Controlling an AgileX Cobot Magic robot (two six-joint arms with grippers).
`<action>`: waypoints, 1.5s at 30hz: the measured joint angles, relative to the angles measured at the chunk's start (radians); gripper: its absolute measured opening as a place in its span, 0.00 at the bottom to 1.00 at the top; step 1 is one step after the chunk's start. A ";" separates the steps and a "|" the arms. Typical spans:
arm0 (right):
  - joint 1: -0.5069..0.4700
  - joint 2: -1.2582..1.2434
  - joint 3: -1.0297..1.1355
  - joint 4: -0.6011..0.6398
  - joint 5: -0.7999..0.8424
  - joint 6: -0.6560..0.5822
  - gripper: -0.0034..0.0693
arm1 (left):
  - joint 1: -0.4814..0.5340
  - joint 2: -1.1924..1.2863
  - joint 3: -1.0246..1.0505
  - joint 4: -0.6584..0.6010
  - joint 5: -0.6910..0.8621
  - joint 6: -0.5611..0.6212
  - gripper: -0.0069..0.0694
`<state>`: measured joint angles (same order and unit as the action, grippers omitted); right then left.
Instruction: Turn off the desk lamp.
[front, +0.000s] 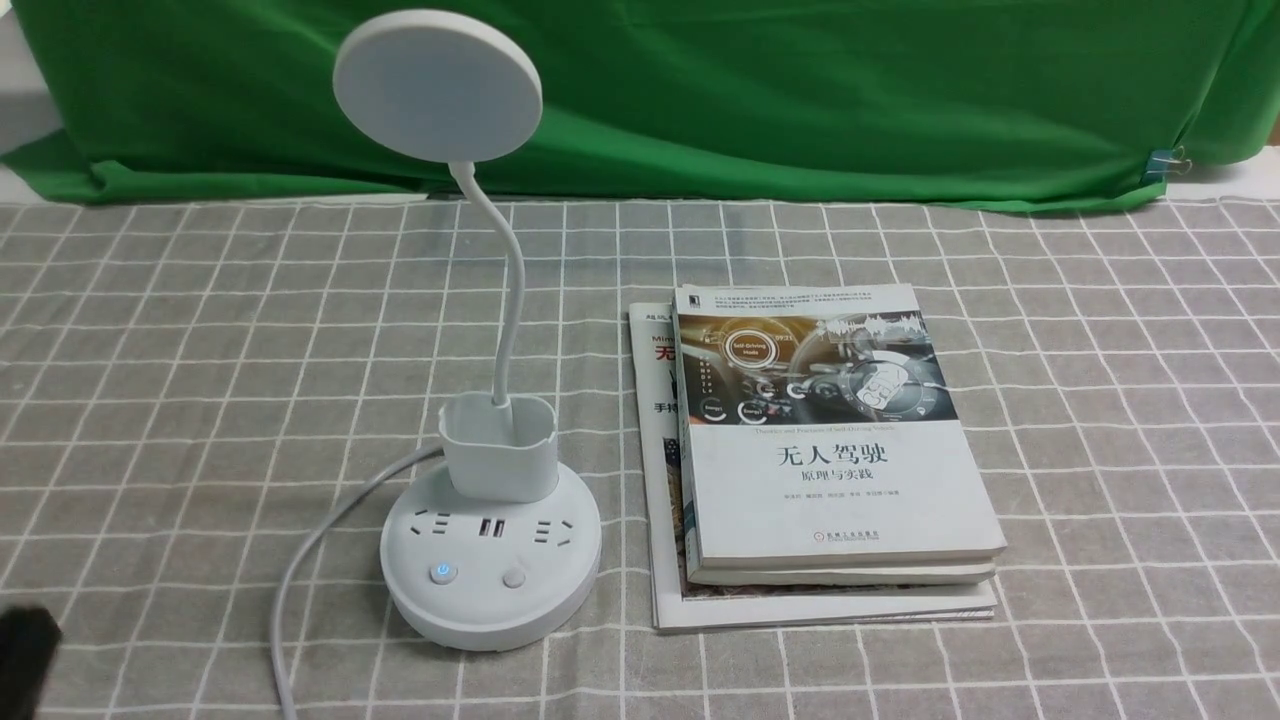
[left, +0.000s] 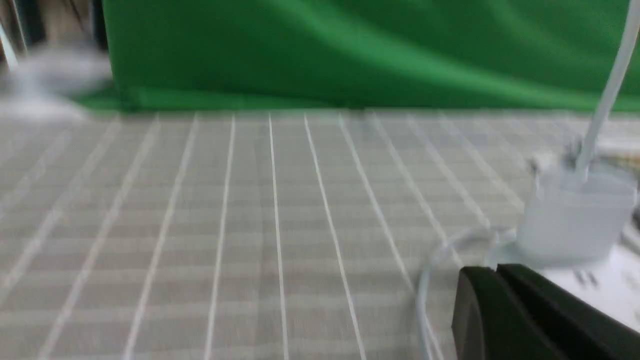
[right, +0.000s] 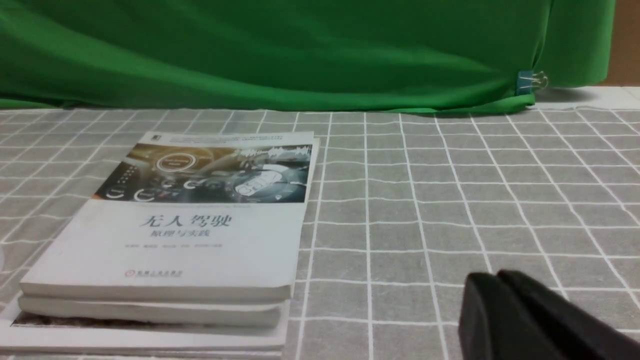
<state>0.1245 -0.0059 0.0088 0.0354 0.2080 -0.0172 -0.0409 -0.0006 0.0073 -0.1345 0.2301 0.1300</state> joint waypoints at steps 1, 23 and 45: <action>0.000 0.000 0.000 0.000 0.000 0.000 0.10 | 0.000 0.000 0.000 -0.007 0.009 0.000 0.09; 0.000 0.000 0.000 0.000 0.000 0.000 0.10 | 0.002 -0.001 0.000 -0.013 0.012 0.000 0.09; 0.000 0.000 0.000 0.000 0.000 0.000 0.10 | 0.061 -0.001 0.000 -0.007 0.012 0.000 0.09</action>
<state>0.1245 -0.0059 0.0088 0.0354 0.2080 -0.0172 0.0200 -0.0017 0.0073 -0.1411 0.2426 0.1300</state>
